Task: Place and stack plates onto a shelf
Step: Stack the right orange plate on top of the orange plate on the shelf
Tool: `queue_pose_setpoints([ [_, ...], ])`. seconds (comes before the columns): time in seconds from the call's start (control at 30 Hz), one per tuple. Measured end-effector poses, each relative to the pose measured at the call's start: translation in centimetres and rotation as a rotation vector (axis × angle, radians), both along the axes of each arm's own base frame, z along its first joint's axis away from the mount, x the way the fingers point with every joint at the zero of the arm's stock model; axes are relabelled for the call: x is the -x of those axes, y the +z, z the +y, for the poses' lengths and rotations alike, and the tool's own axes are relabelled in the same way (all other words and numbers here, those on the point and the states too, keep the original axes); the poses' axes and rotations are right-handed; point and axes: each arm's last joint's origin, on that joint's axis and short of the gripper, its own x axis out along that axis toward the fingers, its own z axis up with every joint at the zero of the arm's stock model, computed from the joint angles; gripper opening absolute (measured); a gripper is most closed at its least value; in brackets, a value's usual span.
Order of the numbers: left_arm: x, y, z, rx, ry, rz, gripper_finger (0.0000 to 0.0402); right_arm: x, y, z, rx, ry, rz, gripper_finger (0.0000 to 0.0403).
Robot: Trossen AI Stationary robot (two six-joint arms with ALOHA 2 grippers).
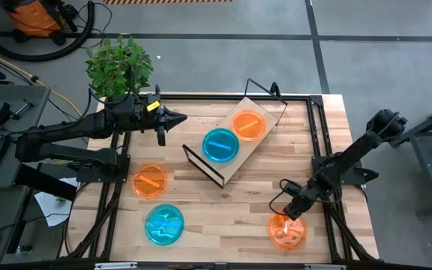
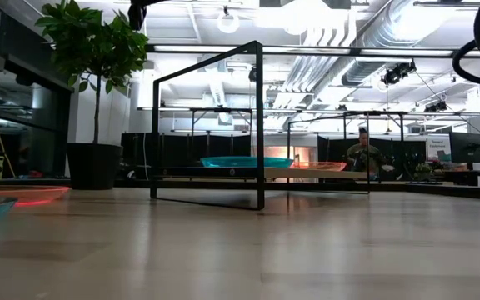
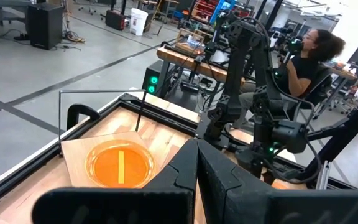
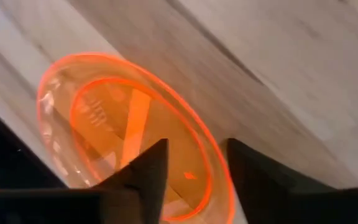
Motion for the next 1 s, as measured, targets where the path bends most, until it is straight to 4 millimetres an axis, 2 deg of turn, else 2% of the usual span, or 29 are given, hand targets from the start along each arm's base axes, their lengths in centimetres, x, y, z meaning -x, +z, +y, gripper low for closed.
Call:
queue_pose_setpoints([
  [0.13, 0.0, 0.0, 0.0, 0.0, 0.0, 0.003, 0.0, 0.3, -0.2, -0.3, 0.023, -0.018, 0.039, 0.0035],
  [0.17, 0.0, 0.0, 0.0, 0.0, 0.0, 0.004, 0.0, 0.3, -0.2, -0.3, 0.023, -0.017, 0.04, 0.0018],
  [0.47, 0.0, 0.0, 0.0, -0.026, 0.008, 0.01, 0.0, -0.3, 1.2, -1.1, -0.071, 0.047, -0.072, 0.0002],
  [0.7, 0.0, -0.1, 0.0, -0.025, 0.008, 0.013, 0.0, -1.4, 3.5, -1.7, -0.297, 0.034, -0.458, 0.0],
  [0.8, 0.0, -0.1, 0.0, -0.023, 0.008, 0.021, 0.0, -1.4, 4.0, -2.2, -0.366, -0.004, -0.566, 0.0],
  [0.9, 0.0, -0.3, 0.0, -0.02, 0.008, 0.033, 0.0, -1.7, 5.1, -2.6, -0.397, -0.051, -0.686, 0.0],
  [1.0, 0.0, -0.2, 0.0, -0.021, 0.008, 0.032, 0.0, -2.3, 6.2, -3.6, -0.332, -0.171, -0.796, 0.0],
])
